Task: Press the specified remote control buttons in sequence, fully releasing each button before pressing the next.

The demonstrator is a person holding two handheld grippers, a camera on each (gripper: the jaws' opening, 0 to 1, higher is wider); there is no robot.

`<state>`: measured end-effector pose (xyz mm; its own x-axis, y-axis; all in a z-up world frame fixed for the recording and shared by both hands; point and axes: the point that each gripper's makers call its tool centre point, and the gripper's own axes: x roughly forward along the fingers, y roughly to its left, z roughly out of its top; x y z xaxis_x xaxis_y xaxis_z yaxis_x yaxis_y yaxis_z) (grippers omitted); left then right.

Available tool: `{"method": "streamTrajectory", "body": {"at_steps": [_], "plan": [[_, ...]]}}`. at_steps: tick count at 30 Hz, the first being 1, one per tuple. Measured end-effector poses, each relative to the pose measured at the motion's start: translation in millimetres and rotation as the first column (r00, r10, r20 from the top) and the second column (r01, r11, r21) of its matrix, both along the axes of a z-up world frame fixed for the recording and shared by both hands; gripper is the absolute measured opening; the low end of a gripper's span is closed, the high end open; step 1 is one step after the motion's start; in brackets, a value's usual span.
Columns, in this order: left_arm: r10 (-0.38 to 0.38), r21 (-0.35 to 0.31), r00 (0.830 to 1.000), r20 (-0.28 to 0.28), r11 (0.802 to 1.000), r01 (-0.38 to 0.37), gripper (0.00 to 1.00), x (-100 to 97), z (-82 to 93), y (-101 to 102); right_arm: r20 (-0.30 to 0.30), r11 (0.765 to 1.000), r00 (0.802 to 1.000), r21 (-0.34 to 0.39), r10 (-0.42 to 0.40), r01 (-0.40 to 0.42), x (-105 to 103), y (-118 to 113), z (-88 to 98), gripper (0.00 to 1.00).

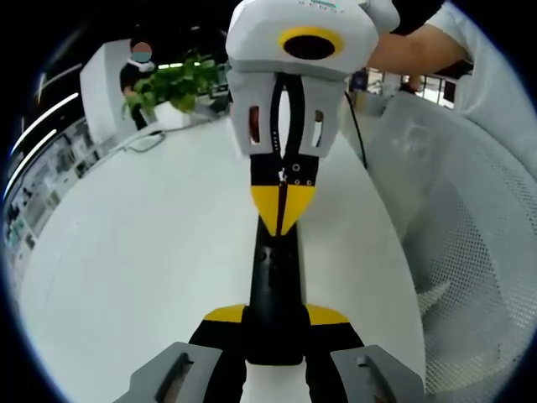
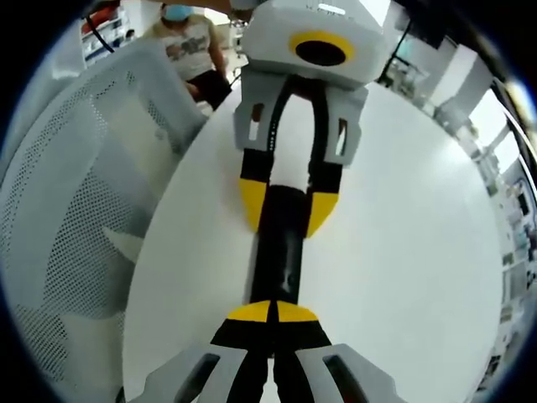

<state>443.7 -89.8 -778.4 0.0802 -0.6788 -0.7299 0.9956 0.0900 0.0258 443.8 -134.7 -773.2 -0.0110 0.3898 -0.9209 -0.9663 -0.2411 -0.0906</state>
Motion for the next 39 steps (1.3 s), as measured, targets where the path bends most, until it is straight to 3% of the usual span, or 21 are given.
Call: {"method": "streamTrajectory", "body": {"at_steps": [21, 39], "plan": [[0.008, -0.001, 1.000, 0.004, 1.000, -0.008, 0.24, 0.7, -0.5, 0.5, 0.024, 0.996, 0.999, 0.078, -0.040, 0.038, 10.3, 3.4, 23.7, 0.00], [0.015, -0.004, 1.000, 0.006, 1.000, -0.015, 0.24, 1.7, -0.2, 0.4, 0.017, 0.994, 1.000, 0.104, -0.025, 0.023, 14.5, 11.4, 28.3, 0.00]]}}
